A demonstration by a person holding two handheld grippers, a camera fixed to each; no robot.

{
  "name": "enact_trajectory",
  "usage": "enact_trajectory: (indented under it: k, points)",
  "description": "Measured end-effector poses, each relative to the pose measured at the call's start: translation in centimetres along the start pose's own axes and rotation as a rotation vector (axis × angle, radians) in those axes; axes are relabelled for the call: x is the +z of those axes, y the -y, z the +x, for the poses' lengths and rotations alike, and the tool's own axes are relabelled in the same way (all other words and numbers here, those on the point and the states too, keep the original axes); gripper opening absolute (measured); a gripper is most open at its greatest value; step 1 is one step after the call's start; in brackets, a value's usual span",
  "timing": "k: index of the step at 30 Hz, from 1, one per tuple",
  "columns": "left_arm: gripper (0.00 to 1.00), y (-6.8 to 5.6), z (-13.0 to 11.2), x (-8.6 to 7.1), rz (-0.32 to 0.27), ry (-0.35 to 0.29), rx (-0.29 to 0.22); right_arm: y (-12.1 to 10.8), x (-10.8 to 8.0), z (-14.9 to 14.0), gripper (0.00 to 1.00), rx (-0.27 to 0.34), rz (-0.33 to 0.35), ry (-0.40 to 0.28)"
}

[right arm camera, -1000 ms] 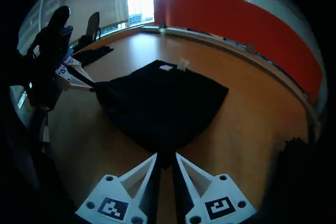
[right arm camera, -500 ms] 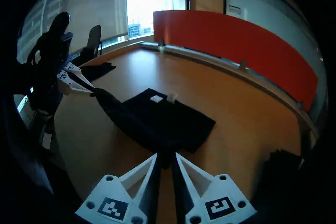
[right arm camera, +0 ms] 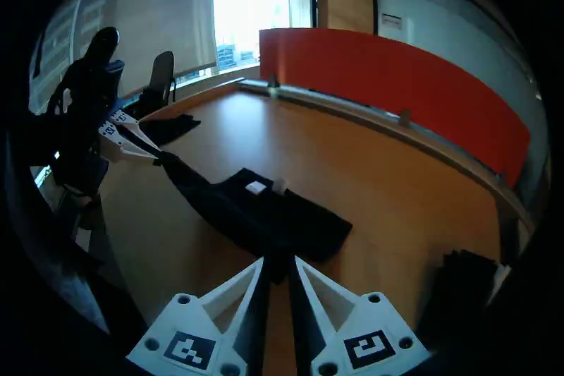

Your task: Fold towel

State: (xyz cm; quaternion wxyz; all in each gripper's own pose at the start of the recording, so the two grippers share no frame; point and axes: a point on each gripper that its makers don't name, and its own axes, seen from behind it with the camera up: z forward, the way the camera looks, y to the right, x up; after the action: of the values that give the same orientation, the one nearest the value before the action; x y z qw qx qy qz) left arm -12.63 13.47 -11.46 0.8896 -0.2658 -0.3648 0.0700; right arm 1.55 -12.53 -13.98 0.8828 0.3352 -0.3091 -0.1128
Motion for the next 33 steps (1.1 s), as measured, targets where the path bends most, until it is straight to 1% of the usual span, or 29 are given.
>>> enact_trajectory:
  k: [6,12,15,21,24,27,33]
  points:
    - [0.13,-0.3,-0.3,-0.7,0.003,0.011,0.006,0.7,-0.6,0.0,0.16,0.0,0.006,0.002]
    - [0.13,-0.5,-0.6,-0.6,-0.001,0.026,-0.003,0.7,-0.4,-0.2,0.16,-0.003,0.006,0.014]
    - [0.13,-0.4,-0.4,-0.3,0.003,0.03,-0.004,0.4,-0.1,-0.1,0.16,-0.011,0.004,0.021]
    - [0.13,0.5,0.5,0.9,0.018,0.032,-0.001,-0.7,1.0,0.3,0.16,-0.023,0.0,0.037]
    - [0.13,1.1,0.7,1.9,0.019,0.04,-0.003,-1.5,1.9,0.4,0.16,-0.028,-0.003,0.051]
    - [0.13,1.8,1.1,2.9,0.024,0.047,-0.008,-2.2,3.0,0.6,0.16,-0.033,-0.004,0.056]
    - [0.13,3.2,1.5,5.2,0.037,0.067,-0.024,-3.6,5.2,0.8,0.16,-0.017,-0.002,0.07]
